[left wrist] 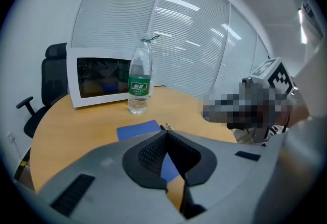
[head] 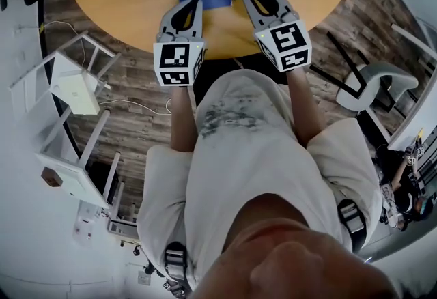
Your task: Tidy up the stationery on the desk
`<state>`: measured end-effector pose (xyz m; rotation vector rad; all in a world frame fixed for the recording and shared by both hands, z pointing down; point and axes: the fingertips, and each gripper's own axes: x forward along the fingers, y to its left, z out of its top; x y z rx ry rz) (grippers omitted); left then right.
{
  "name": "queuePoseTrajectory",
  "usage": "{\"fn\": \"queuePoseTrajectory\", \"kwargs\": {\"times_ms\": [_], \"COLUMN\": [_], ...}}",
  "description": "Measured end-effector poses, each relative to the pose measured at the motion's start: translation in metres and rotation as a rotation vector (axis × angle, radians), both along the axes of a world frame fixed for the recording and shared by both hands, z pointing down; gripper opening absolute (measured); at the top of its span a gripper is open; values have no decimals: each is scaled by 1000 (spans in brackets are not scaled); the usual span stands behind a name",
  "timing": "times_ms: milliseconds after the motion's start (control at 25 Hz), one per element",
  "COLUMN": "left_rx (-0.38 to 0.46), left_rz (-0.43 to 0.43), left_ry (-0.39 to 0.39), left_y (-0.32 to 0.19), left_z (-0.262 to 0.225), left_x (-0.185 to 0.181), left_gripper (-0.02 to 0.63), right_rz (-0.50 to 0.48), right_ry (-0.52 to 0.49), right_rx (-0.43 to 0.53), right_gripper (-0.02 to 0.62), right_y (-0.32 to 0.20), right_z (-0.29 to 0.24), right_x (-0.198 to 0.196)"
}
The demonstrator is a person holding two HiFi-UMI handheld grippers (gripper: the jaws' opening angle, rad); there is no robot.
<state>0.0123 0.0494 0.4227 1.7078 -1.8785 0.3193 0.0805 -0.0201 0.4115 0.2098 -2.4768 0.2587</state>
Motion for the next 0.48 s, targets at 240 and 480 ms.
{"fn": "queuePoseTrajectory", "kwargs": {"times_ms": [240, 480], "left_rx": [9, 18], "left_rz": [24, 42], "left_ry": [-10, -13], "left_y": [-1, -5], "left_z": [-19, -30], "left_x": [5, 7], "left_gripper": [8, 8], "right_rz": [29, 40], "right_ry": [0, 0], "right_rx": [19, 29], "right_gripper": [64, 64], "right_y": [-6, -8], "right_z": [-16, -26], "right_x": [14, 17]}}
